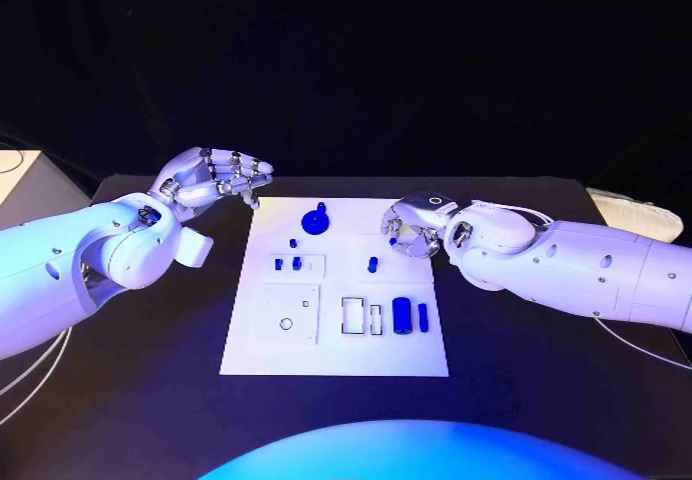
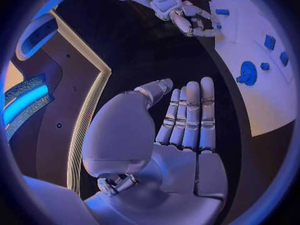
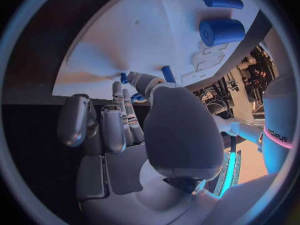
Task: Assemble the parts on the task board
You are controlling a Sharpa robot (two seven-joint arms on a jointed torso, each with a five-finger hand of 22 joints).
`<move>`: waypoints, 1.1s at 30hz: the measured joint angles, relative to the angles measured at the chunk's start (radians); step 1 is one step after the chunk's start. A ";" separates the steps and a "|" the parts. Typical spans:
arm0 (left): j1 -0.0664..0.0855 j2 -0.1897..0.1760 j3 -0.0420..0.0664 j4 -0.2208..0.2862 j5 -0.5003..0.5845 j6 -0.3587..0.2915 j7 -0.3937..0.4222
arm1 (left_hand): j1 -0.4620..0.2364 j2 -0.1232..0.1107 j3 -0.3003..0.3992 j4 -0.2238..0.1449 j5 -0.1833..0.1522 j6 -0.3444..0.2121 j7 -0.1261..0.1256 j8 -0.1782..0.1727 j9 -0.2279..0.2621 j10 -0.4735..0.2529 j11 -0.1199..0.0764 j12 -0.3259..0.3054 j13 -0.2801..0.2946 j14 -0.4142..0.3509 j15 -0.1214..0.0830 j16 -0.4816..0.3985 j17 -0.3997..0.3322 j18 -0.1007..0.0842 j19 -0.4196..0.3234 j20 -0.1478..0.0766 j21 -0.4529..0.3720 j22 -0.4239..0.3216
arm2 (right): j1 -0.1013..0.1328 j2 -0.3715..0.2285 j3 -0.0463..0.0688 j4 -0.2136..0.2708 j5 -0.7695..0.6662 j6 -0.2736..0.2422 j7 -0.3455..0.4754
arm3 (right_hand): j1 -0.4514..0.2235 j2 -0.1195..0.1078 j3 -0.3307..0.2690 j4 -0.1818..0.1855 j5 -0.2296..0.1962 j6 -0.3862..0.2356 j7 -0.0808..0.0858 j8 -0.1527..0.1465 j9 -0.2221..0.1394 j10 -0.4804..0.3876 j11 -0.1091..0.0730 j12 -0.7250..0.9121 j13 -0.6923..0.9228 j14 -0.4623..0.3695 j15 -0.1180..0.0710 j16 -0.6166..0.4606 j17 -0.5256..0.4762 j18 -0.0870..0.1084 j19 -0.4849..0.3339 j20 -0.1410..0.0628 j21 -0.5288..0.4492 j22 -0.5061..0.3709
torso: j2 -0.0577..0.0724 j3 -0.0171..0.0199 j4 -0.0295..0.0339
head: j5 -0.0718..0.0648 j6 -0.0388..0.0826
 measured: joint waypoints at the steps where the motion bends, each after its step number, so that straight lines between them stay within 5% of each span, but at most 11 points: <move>1: 0.000 0.000 0.000 0.001 0.002 0.000 0.001 | 0.000 0.000 0.000 0.000 0.000 -0.001 0.001 0.000 0.000 0.000 0.000 0.000 0.000 0.000 0.000 0.000 0.000 0.000 0.000 0.000 0.000 0.000 | -0.001 0.001 0.000 -0.002 -0.002 0.001 -0.002 | 0.000 0.000 0.001 -0.001 0.000 0.000 0.000 0.000 0.000 0.002 0.000 -0.002 -0.001 0.000 0.000 0.000 0.000 0.000 0.000 0.000 0.000 0.000 | 0.000 0.0000 0.0001 | 0.000 0.000; 14: 0.000 -0.003 0.000 0.004 0.012 0.002 0.002 | 0.000 0.000 0.000 0.000 0.000 -0.001 0.001 0.000 0.000 0.000 0.000 0.000 -0.001 0.000 0.000 -0.004 -0.002 0.000 0.000 0.000 0.000 -0.002 | -0.005 0.013 0.001 -0.014 -0.052 0.010 -0.029 | 0.006 0.006 0.011 -0.011 0.006 0.024 -0.003 0.000 0.004 0.014 -0.002 -0.007 -0.016 0.000 0.000 0.000 0.000 0.000 0.000 0.000 -0.004 -0.001 | 0.001 0.0018 0.0000 | -0.003 -0.004; 23: 0.000 -0.004 0.000 0.004 0.015 0.002 -0.002 | 0.005 0.005 0.000 0.000 0.000 -0.001 0.001 0.000 0.000 0.000 0.000 0.000 -0.003 0.000 0.000 -0.004 -0.002 0.000 0.000 0.000 -0.004 -0.003 | -0.008 0.012 0.002 -0.009 -0.065 0.010 -0.036 | -0.002 0.051 0.050 -0.030 -0.028 0.109 -0.035 0.034 0.022 0.111 -0.034 -0.007 -0.023 0.004 -0.015 0.025 0.036 0.000 0.016 -0.009 0.073 0.016 | 0.001 0.0018 -0.0009 | -0.002 -0.008; 33: 0.000 -0.004 0.000 0.003 0.015 0.002 -0.005 | 0.008 0.008 -0.003 -0.003 0.000 -0.004 -0.003 0.000 0.000 0.000 0.000 0.000 -0.004 0.000 0.000 -0.004 -0.005 0.000 0.007 0.000 -0.008 -0.007 | -0.011 0.011 0.003 -0.003 -0.063 0.008 -0.047 | -0.002 0.072 0.064 -0.044 -0.031 0.129 -0.044 0.048 0.034 0.143 -0.045 -0.018 -0.025 0.004 -0.022 0.025 0.036 0.000 0.016 -0.016 0.081 0.016 | 0.000 0.0012 -0.0001 | -0.001 -0.012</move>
